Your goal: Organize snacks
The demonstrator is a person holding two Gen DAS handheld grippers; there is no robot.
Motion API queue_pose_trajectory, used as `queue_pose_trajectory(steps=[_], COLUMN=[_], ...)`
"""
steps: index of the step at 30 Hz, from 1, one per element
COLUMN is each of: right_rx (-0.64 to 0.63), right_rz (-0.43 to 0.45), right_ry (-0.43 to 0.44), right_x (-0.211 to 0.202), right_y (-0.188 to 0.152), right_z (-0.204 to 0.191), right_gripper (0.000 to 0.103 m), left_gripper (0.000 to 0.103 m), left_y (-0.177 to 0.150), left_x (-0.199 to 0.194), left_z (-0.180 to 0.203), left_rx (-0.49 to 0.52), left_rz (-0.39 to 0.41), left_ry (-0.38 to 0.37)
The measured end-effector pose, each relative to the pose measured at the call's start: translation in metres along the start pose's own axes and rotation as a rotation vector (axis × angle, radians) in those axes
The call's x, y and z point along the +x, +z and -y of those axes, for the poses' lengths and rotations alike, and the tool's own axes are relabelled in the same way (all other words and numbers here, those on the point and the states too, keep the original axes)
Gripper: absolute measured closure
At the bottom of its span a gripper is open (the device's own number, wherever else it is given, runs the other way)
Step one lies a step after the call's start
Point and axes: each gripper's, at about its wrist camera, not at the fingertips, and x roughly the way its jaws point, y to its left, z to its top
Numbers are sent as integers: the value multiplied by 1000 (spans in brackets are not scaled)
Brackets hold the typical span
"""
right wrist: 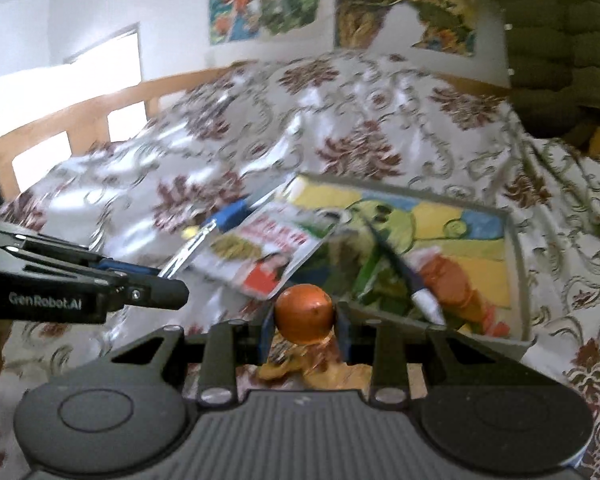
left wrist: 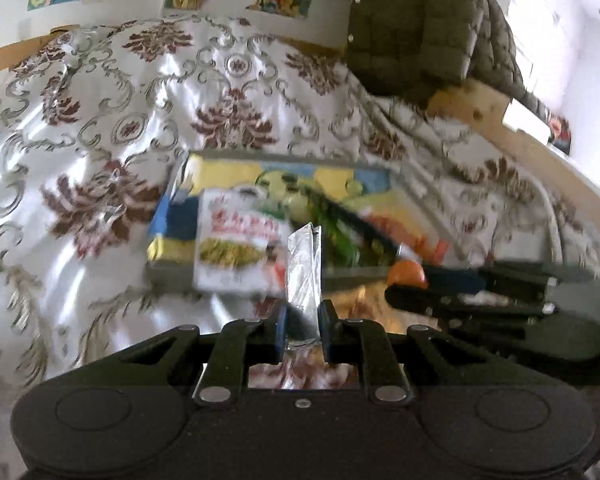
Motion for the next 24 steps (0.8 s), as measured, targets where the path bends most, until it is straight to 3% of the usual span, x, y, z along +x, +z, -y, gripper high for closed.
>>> queue_pose_trajectory(steps=[4, 12, 16, 24], right_rx=[56, 107, 121, 75], right_rz=[19, -9, -4, -15], right_ry=[-35, -94, -106, -126], right_x=[15, 40, 46, 62], right_y=[5, 0, 0, 3], right_z=[21, 48, 53, 47], right_gripper=[67, 67, 67, 67], left_gripper=[85, 85, 85, 85], left_y=[22, 36, 38, 38], left_x=[21, 78, 91, 113], left_z=[8, 10, 7, 4], left_rx=[-18, -90, -80, -73], left_rz=[66, 100, 122, 98], left_ry=[-31, -61, -56, -32])
